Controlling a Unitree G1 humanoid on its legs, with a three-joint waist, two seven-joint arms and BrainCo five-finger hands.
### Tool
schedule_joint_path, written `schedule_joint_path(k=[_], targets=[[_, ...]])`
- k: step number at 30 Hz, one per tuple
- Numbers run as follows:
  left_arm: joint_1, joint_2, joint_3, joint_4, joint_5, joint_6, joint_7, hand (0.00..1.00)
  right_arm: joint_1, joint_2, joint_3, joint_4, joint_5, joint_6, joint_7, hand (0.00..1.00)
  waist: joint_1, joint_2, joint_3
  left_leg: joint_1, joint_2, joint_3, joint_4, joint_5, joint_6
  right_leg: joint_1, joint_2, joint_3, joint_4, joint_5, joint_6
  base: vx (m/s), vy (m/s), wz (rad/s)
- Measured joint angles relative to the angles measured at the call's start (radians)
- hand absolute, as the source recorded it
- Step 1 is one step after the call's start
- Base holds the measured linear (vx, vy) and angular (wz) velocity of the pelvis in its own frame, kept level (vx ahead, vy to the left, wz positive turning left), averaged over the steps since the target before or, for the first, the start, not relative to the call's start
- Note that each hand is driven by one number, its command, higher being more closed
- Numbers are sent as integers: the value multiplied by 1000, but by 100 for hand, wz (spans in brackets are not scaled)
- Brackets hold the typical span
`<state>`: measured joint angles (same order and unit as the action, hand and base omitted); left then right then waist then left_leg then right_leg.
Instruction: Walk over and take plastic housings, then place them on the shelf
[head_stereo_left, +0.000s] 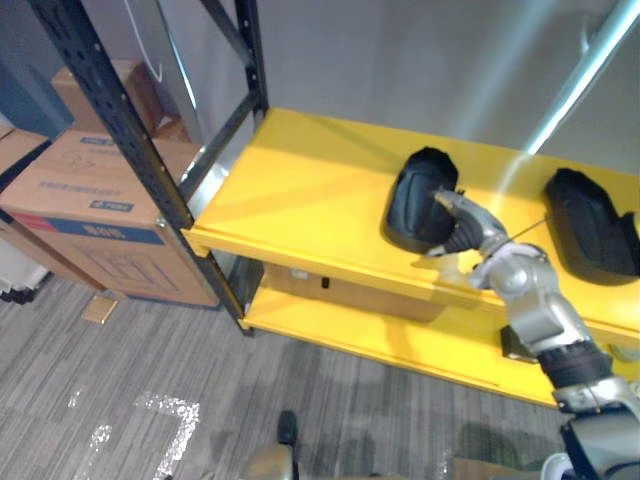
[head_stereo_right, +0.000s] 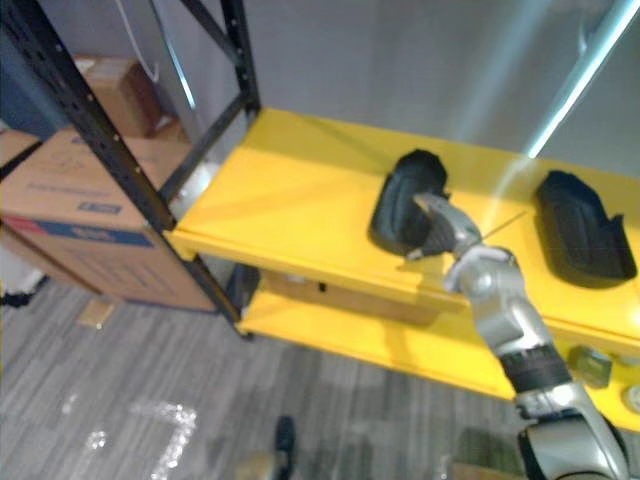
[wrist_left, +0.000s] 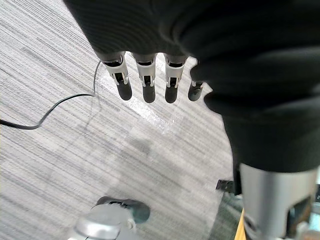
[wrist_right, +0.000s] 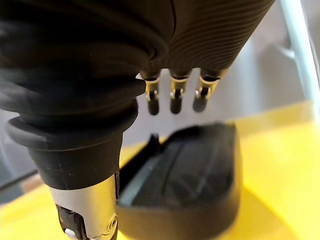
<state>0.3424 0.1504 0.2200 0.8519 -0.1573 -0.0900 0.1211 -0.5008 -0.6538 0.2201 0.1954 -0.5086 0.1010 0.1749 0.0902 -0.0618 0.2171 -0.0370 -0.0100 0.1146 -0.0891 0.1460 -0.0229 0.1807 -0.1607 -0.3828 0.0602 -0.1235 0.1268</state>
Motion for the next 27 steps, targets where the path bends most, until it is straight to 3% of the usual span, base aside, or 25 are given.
schedule_joint_path(k=[13,18,27], targets=[[-30,-3,-46,-6,-2,6,-6,0,-35,6,32,57,21,-11,42,0,-9,10,64,0,-7,1,-1,-7,1,-8,-10,0,4,-13,1,-27,1,0],[-30,-3,-46,-8,-1,6,-6,0,-37,10,49,60,-19,-16,79,0,-8,10,72,-15,-17,-2,0,-3,14,-15,-19,0,9,-2,15,53,3,3],[-82,-2,-90,-15,-2,12,-7,0,-83,10,52,54,-99,-5,107,0,4,18,78,-36,4,2,4,2,12,-73,-7,33,69,-8,-18,9,-17,-3]])
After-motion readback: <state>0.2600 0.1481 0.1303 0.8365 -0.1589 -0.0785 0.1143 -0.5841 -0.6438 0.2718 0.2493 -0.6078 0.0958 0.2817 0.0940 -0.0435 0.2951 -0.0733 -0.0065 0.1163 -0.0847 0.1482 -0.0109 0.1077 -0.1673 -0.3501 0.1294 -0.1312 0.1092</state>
